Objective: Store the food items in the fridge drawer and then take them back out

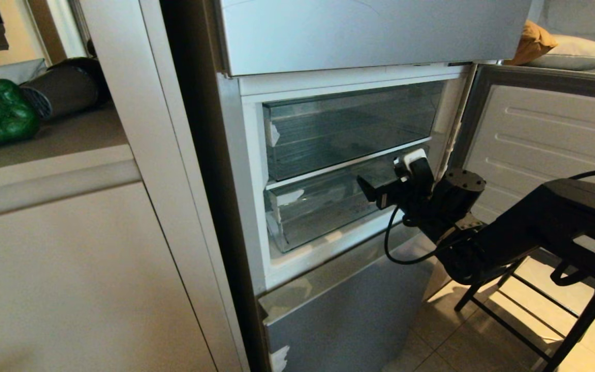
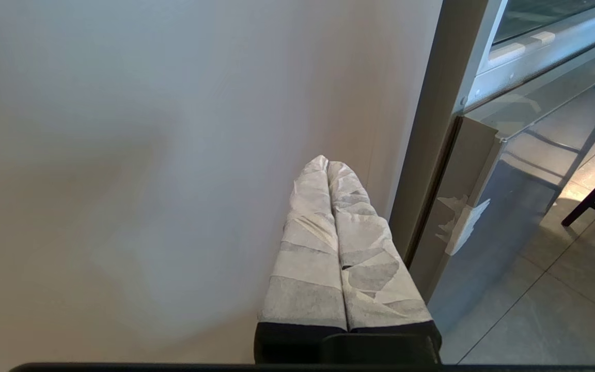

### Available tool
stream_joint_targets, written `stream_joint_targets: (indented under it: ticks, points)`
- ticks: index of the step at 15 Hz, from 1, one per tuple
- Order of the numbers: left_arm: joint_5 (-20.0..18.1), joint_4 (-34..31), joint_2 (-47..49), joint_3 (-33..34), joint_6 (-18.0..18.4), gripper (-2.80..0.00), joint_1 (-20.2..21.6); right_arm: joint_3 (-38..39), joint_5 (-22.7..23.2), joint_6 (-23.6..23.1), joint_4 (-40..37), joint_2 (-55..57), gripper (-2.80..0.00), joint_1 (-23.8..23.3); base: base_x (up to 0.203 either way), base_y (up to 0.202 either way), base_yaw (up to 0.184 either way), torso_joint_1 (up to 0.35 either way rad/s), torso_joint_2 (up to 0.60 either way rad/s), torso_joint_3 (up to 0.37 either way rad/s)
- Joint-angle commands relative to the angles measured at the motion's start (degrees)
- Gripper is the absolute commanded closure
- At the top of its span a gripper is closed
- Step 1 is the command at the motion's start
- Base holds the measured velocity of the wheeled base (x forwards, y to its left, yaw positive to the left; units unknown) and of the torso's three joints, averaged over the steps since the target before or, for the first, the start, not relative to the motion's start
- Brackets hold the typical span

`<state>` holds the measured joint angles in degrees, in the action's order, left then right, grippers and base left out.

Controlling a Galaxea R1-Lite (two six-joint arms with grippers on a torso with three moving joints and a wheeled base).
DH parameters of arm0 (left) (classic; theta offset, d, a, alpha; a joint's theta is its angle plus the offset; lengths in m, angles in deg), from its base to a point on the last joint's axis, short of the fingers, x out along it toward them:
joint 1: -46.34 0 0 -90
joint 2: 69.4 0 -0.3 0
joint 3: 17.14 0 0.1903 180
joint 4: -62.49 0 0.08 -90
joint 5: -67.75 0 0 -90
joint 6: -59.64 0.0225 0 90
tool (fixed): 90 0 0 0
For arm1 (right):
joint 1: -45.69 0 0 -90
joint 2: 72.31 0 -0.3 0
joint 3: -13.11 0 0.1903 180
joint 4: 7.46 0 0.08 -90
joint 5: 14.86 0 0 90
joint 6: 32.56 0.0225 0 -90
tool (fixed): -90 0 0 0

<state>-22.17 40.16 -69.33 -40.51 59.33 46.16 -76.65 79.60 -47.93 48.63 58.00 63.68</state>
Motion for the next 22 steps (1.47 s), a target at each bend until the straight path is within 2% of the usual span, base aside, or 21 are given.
stream_joint_targets:
  ticks: [1,7,12,22]
  points:
    - [0.0,0.0,0.0,0.4,0.0,0.00,0.0,0.1,0.0,-0.4,0.7,-0.3,-2.80,0.0,0.000,0.000,0.000,0.000,0.00,0.000]
    - [0.0,0.0,0.0,0.4,0.0,0.00,0.0,2.3,-0.7,-2.5,4.1,-0.9,-2.80,0.2,0.000,0.000,0.000,0.000,0.00,0.000]
    - [0.0,0.0,0.0,0.4,0.0,0.00,0.0,9.3,-1.4,-3.1,8.2,-3.9,-2.80,0.8,0.000,0.000,0.000,0.000,0.00,0.000]
    - [0.0,0.0,0.0,0.4,0.0,0.00,0.0,28.9,-3.1,-3.1,8.2,-16.7,-2.80,2.2,0.000,0.000,0.000,0.000,0.00,0.000]
